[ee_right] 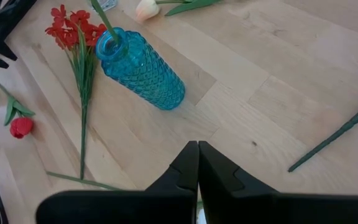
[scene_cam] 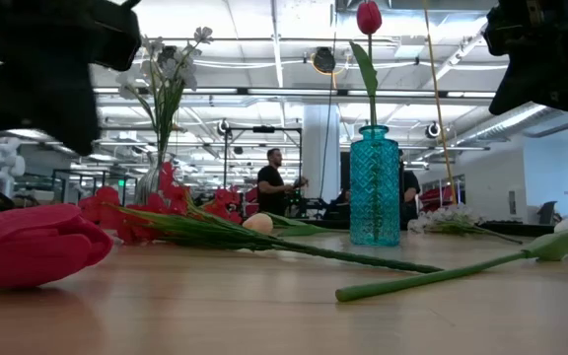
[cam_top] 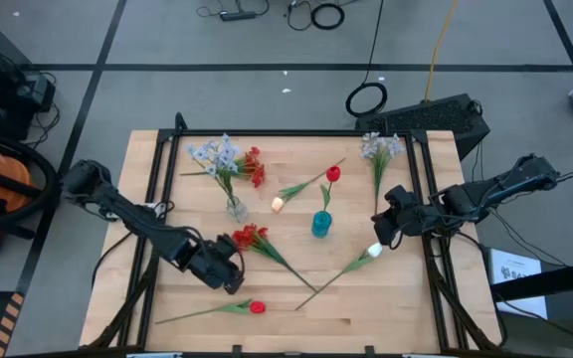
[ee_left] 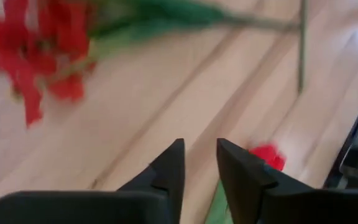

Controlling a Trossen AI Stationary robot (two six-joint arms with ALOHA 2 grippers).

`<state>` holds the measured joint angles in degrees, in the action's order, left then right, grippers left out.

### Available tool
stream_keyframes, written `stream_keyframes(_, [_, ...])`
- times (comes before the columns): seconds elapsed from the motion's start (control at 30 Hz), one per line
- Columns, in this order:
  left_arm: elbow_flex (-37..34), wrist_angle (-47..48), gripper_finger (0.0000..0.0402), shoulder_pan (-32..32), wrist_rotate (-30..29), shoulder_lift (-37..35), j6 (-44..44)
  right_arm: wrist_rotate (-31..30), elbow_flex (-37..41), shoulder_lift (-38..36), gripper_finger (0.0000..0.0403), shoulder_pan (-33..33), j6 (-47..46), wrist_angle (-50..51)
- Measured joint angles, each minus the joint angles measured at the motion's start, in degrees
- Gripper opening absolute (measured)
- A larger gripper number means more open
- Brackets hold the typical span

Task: Sort flowers into vase by color
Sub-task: Put the red tulip into the blue vase

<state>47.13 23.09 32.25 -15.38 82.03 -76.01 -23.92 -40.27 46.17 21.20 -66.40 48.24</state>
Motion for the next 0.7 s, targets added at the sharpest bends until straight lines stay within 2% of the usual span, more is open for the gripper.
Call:
stream_keyframes(0.1, [0.00,-1.18,0.0139,-0.06,-6.51,0.99,0.44,0.00,0.00,0.02,0.0000,-0.01,0.05,0.04])
stream_keyframes(0.17, [0.00,-1.20,0.0148,-0.12,-8.39,1.37,3.09,0.02,0.00,0.02,0.0000,0.01,0.24,0.04])
stream_keyframes(0.3, [0.09,-3.89,0.0144,-0.36,-2.95,1.37,3.42,0.06,0.02,0.02,0.0000,-0.01,1.58,0.05])
stream_keyframes(0.37, [1.56,-3.49,0.0137,-0.13,-2.66,1.69,2.58,0.09,0.01,0.02,0.0000,0.01,2.27,0.09])
stream_keyframes(0.53, [11.12,1.71,0.0118,1.03,-2.90,5.99,6.94,0.07,0.00,0.02,0.0000,-0.01,3.31,0.19])
stream_keyframes(0.7, [23.92,15.55,0.0112,2.20,1.99,14.46,10.74,0.09,0.02,0.04,0.0000,0.01,4.33,0.38])
